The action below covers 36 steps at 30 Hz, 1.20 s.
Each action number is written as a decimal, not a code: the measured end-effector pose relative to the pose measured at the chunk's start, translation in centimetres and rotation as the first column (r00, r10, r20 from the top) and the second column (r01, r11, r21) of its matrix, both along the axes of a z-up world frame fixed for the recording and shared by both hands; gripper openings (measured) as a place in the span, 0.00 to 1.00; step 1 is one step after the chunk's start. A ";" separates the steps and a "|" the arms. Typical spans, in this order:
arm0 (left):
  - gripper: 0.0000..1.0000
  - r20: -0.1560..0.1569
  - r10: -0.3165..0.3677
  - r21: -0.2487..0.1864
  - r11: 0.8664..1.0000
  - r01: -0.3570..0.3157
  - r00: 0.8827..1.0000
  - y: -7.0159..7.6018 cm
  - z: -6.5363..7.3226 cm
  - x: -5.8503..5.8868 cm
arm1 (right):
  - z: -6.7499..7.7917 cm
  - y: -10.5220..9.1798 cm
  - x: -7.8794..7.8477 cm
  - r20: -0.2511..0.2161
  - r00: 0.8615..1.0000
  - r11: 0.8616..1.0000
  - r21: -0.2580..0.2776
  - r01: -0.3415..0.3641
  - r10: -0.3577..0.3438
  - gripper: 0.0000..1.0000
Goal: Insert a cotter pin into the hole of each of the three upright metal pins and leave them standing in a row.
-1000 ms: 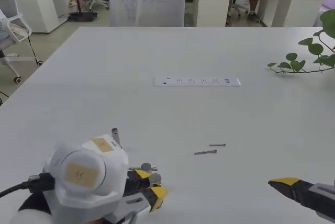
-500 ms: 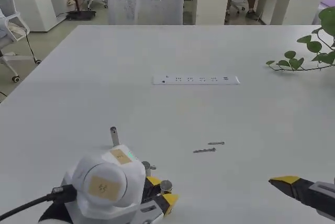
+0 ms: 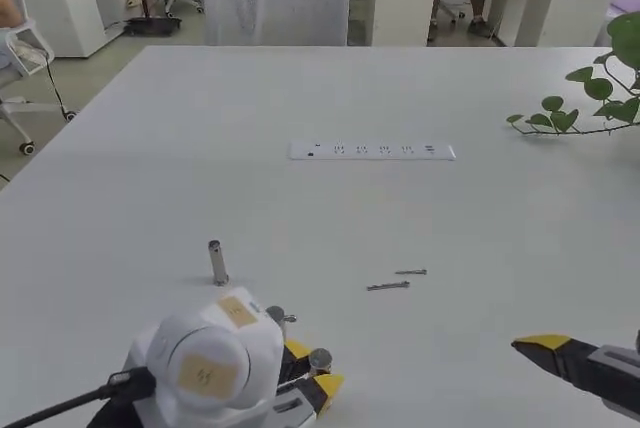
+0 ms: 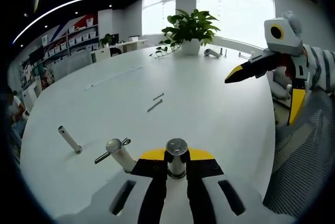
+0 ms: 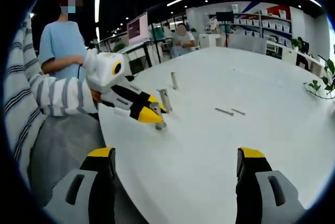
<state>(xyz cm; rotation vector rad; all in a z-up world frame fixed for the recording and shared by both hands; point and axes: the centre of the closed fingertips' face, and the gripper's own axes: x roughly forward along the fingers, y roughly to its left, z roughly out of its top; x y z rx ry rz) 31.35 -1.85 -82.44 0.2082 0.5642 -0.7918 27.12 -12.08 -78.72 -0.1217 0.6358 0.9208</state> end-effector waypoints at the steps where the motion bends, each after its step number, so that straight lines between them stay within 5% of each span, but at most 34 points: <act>1: 0.11 0.002 -0.001 -0.001 1.000 0.001 1.000 0.0 0.0 0.0 | 0.0 0.0 0.0 -0.001 1.000 1.000 -0.001 0.000 0.000 0.97; 36: 0.12 0.052 0.001 -0.013 1.000 0.000 0.999 -0.7 -0.7 0.5 | -0.2 0.0 0.0 -0.006 1.000 1.000 -0.004 -0.004 0.004 0.97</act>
